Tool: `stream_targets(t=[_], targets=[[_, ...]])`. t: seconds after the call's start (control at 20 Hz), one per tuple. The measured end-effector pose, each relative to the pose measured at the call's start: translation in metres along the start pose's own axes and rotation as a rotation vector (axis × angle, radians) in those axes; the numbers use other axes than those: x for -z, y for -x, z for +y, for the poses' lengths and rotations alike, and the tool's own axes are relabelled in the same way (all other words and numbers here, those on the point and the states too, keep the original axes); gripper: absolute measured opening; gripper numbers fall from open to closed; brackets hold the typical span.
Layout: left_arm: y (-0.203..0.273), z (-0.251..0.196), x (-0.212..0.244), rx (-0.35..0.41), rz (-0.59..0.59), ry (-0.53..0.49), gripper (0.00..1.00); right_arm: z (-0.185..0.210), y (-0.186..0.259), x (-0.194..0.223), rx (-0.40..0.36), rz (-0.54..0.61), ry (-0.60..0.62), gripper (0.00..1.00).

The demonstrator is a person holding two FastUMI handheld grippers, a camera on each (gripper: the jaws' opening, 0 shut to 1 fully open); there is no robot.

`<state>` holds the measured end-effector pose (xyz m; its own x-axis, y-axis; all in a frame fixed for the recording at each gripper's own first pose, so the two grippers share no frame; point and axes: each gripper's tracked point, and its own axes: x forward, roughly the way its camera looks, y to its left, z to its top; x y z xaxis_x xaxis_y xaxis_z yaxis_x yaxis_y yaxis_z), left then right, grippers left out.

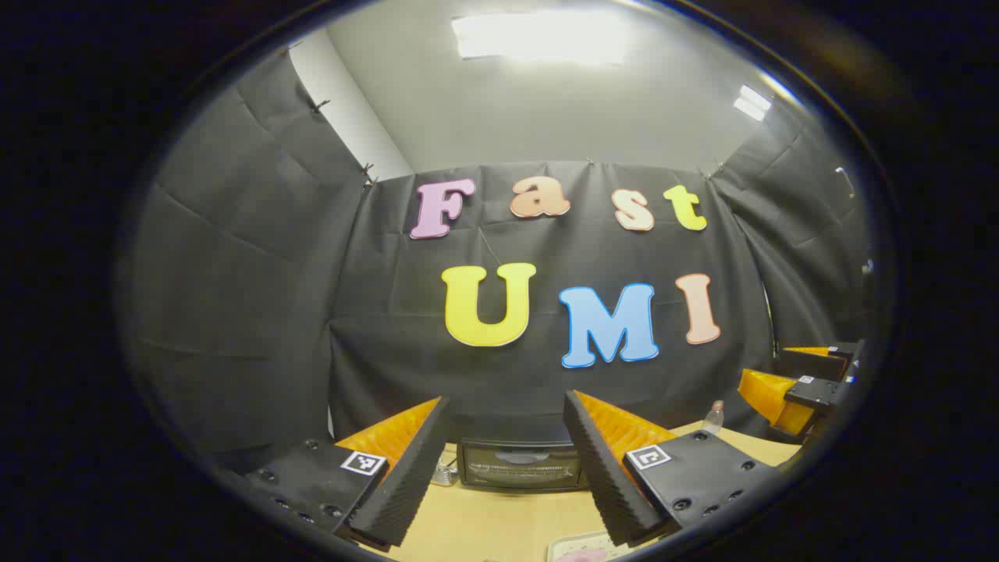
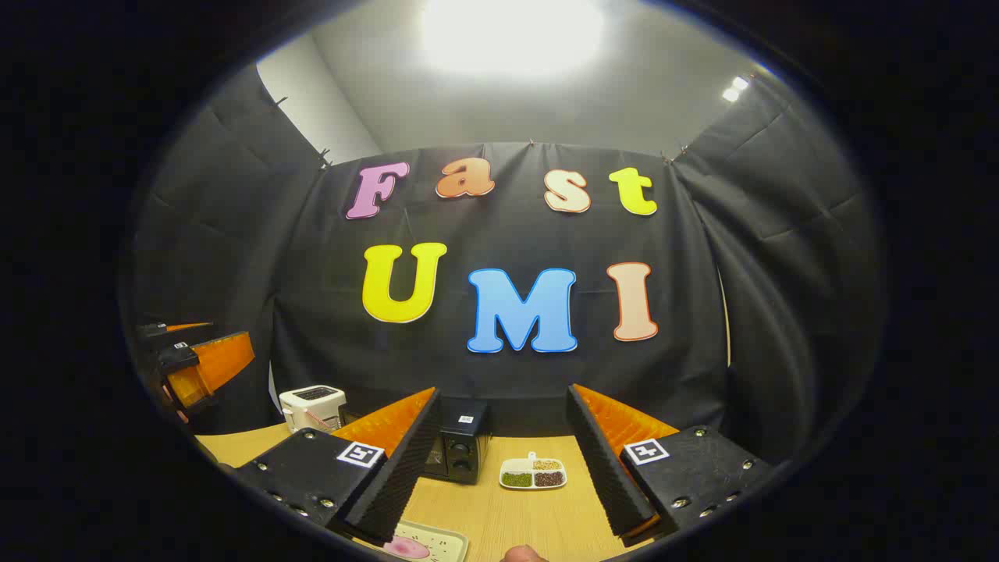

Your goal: Open the electric oven with the left hand, put the food in, and close the electric oven.

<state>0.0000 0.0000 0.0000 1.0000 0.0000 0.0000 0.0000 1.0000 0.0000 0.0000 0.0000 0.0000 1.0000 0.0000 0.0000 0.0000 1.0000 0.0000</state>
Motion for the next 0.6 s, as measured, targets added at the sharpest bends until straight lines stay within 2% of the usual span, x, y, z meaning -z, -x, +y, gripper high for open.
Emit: stream_targets(t=[0.2,0.25,0.3,0.35,0.45,0.6], targets=[[-0.002,-0.014,-0.012,0.01,-0.026,-0.014,1.0,-0.017,0.006,-0.002,0.021,-0.009,-0.011,0.96],[-0.002,-0.02,-0.014,0.012,-0.028,-0.018,0.96,-0.021,0.007,-0.002,0.023,-0.012,-0.012,0.96],[-0.001,-0.025,-0.015,0.015,-0.029,-0.022,0.96,-0.024,0.008,-0.002,0.022,-0.014,-0.011,0.96],[-0.001,-0.03,-0.016,0.016,-0.027,-0.025,1.0,-0.027,0.008,-0.002,0.02,-0.016,-0.009,0.96],[0.001,-0.04,-0.012,0.018,-0.017,-0.022,0.9,-0.031,0.01,-0.002,0.008,-0.021,-0.006,0.96],[0.001,-0.048,-0.009,-0.007,-0.006,-0.033,1.0,-0.037,0.015,0.004,-0.021,-0.021,-0.014,0.96]])
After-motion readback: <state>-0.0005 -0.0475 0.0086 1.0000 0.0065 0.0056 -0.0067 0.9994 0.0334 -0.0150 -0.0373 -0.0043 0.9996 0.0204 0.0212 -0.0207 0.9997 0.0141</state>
